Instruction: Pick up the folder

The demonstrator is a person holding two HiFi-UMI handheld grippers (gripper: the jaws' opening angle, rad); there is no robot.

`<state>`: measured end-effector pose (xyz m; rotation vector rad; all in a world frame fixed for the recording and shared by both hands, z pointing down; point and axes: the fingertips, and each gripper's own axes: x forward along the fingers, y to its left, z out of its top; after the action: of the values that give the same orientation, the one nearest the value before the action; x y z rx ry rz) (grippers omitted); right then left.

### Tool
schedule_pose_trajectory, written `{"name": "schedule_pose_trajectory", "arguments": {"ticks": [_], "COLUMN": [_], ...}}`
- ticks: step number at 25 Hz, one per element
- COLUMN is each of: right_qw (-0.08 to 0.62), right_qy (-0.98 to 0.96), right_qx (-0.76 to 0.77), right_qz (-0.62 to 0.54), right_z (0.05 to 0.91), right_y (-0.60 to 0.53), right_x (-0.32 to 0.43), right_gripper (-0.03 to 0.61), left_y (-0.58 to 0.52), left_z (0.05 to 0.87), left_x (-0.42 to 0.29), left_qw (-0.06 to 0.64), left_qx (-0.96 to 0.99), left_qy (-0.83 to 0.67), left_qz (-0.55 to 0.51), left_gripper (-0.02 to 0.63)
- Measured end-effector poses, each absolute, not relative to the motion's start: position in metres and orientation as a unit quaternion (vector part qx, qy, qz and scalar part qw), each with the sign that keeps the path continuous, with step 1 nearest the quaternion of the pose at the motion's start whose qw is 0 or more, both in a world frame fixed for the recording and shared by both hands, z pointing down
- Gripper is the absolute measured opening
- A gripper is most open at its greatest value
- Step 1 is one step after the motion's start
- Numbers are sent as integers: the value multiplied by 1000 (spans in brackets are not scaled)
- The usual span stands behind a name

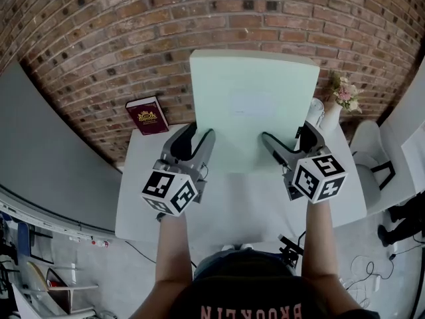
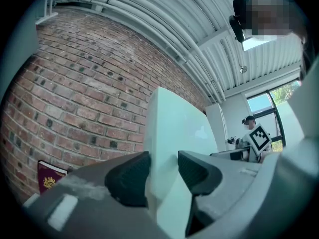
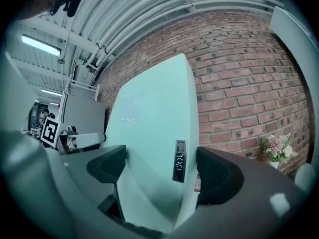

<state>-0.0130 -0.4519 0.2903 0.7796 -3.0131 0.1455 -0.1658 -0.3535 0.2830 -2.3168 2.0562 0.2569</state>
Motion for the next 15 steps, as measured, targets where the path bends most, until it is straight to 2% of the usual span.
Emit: {"name": "schedule_pose_trajectory", "arguments": {"ticks": [15], "right_qw": [11], "right_qy": [-968], "right_qx": [247], "right_qz": [40], "right_z": [285], "right_y": [-454], "right_x": [-16], "right_gripper": [445], "left_y": [-354], "left_z": [279], "left_x": [-168], "left_qw": [20], "left_qx": [-741], "left_qy": [666], "left_qz": [87], "left_gripper": [189]}}
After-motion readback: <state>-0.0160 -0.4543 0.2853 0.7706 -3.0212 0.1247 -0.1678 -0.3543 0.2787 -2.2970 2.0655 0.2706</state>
